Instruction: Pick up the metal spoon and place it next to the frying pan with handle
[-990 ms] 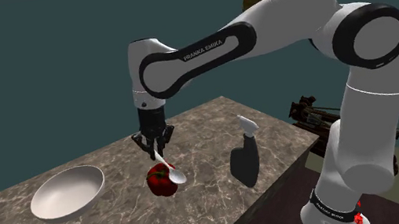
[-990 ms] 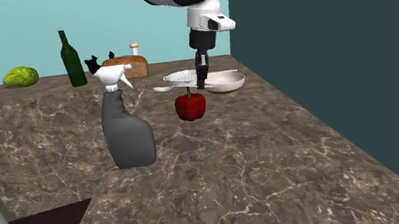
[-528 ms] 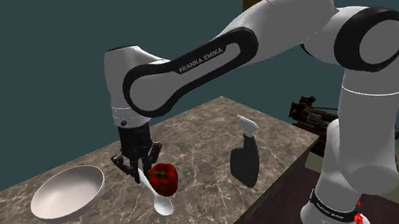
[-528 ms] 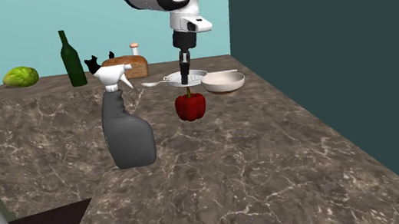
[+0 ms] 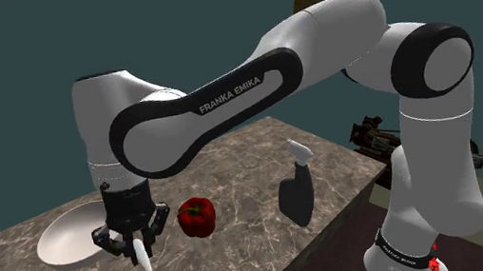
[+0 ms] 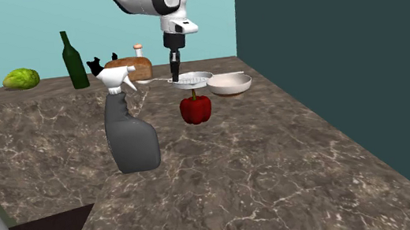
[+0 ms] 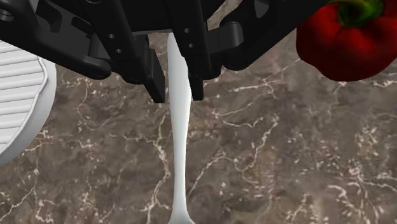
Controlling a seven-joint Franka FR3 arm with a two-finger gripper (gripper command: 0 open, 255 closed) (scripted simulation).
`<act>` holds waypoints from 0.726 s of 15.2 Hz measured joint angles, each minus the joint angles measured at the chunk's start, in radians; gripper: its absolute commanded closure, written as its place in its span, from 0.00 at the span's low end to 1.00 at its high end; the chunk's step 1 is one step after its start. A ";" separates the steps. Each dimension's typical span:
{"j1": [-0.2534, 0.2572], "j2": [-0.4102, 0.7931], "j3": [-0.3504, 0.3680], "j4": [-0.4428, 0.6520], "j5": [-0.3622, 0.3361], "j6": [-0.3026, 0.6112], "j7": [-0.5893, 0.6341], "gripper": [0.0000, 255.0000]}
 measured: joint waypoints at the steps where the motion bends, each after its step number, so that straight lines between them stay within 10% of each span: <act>1: 0.018 0.028 0.004 0.036 -0.012 -0.007 0.024 1.00; 11: 0.211 0.265 0.026 0.363 -0.114 -0.080 0.234 1.00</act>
